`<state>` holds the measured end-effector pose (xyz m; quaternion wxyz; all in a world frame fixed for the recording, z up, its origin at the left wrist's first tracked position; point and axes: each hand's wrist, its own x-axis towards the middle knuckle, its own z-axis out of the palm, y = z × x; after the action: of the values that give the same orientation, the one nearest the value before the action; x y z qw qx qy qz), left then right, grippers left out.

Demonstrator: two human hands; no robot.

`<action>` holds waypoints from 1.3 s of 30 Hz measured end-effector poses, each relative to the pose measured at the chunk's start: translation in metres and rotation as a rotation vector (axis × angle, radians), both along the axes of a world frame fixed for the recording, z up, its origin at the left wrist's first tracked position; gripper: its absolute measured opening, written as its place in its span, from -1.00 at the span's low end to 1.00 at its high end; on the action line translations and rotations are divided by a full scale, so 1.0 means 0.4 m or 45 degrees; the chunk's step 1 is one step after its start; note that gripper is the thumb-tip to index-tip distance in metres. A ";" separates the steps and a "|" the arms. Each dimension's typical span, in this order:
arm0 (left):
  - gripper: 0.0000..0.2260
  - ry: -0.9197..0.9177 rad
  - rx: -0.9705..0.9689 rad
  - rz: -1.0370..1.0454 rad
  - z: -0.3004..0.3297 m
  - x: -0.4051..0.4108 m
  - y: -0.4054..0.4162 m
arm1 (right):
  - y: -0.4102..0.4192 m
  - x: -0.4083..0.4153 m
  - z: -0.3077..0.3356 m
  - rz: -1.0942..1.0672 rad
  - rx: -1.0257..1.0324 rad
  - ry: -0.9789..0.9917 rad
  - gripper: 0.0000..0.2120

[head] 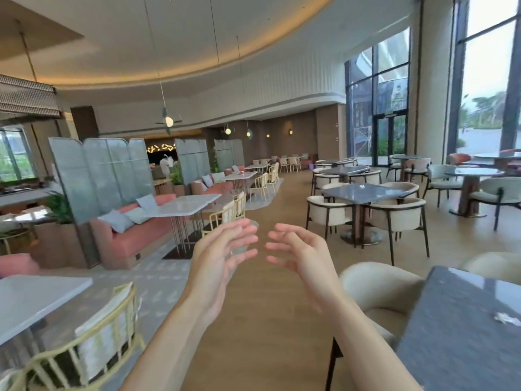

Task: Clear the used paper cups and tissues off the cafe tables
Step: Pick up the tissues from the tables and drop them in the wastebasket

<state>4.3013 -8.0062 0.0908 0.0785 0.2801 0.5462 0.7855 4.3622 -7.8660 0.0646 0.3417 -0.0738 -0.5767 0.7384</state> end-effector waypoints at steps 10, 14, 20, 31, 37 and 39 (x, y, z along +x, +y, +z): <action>-0.80 -0.007 0.024 -0.128 -0.016 -0.424 0.203 | 0.172 -0.381 0.001 -0.139 0.061 -0.032 -0.81; -0.81 0.000 0.028 -0.202 0.017 -0.612 0.313 | 0.277 -0.538 0.033 -0.212 0.054 -0.034 -0.79; -0.80 -0.011 -0.012 -0.398 0.023 -0.767 0.548 | 0.455 -0.654 0.033 -0.387 0.058 -0.065 -0.80; -0.80 -0.103 -0.206 -0.866 -0.129 -0.708 1.121 | 0.928 -0.529 -0.122 -0.907 -0.099 -0.144 -0.80; -0.80 -0.057 -0.345 -1.158 -0.167 -0.546 1.516 | 1.237 -0.340 -0.183 -1.187 -0.211 -0.134 -0.78; -0.82 -0.053 -0.374 -1.254 -0.184 -0.486 1.638 | 1.331 -0.273 -0.207 -1.274 -0.250 -0.147 -0.78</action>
<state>4.1067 -7.3511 0.0173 0.4887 0.4745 0.4523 0.5757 4.2530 -7.3338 -0.0180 0.6123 -0.4130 -0.4167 0.5299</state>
